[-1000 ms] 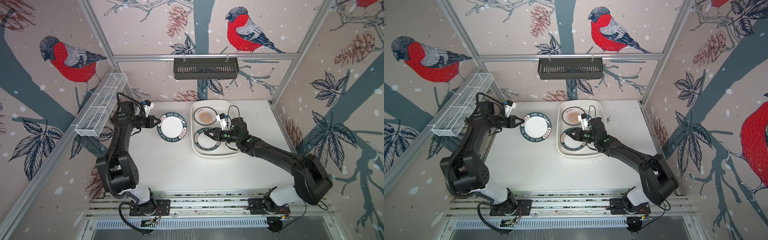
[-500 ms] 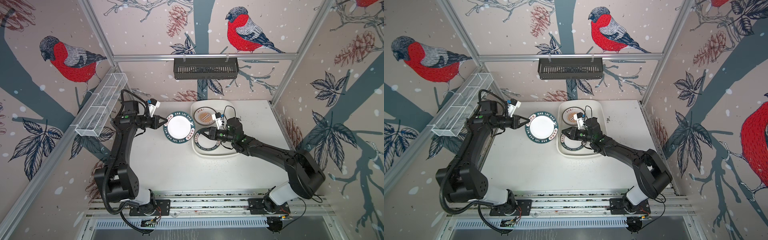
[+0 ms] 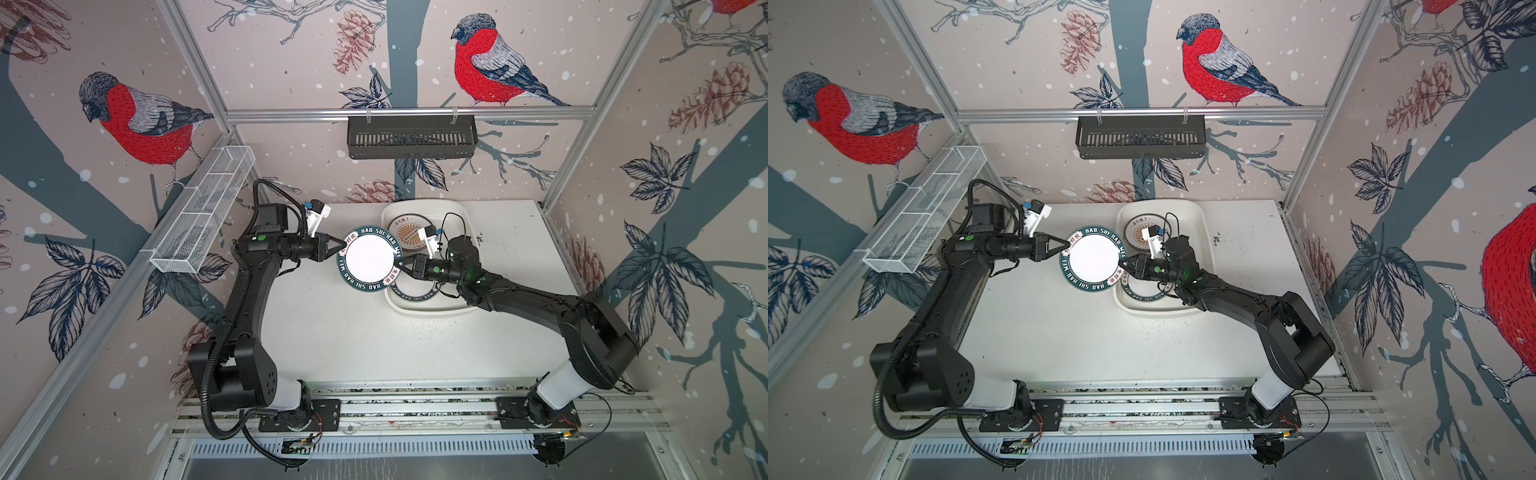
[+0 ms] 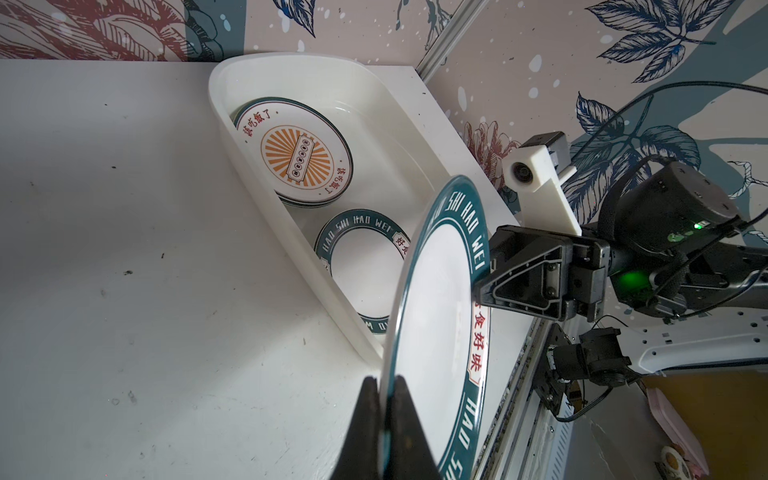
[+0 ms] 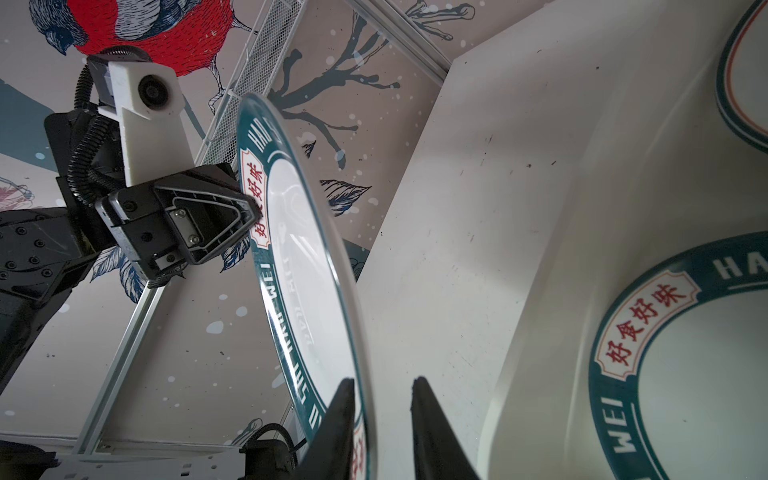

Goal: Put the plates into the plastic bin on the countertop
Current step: 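Lift the plate toward the bin while the right gripper reaches to grip its far edge, then hold the plate with the right gripper while the left gripper releases and withdraws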

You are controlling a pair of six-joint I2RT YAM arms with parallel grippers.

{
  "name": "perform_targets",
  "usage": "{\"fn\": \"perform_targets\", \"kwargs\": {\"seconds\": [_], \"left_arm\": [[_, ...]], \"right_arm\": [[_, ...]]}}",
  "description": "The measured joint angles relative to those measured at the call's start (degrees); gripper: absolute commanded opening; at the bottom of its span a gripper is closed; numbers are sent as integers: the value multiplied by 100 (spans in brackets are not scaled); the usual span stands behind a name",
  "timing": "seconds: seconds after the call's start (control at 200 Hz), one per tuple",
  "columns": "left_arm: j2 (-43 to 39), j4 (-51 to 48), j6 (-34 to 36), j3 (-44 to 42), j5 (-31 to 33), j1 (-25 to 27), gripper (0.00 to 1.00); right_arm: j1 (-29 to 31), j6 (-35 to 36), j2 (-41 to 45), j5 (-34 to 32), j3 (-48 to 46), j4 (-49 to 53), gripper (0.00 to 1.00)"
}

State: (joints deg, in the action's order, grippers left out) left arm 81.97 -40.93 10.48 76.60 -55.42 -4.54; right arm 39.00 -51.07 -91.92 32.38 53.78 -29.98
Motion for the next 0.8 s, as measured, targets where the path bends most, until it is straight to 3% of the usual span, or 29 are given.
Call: {"fn": "perform_targets", "kwargs": {"seconds": [0.405, 0.71, 0.801], "left_arm": [[-52, 184, -164, -190, 20, 72, 0], [-52, 308, -302, -286, 22, 105, 39], [-70, 315, -315, -264, 44, 105, 56]], "right_arm": [[-9, -138, 2, 83, -116, -323, 4], [-61, -295, 2, 144, -203, -439, 3], [-98, -317, 13, 153, -238, -481, 2]]}}
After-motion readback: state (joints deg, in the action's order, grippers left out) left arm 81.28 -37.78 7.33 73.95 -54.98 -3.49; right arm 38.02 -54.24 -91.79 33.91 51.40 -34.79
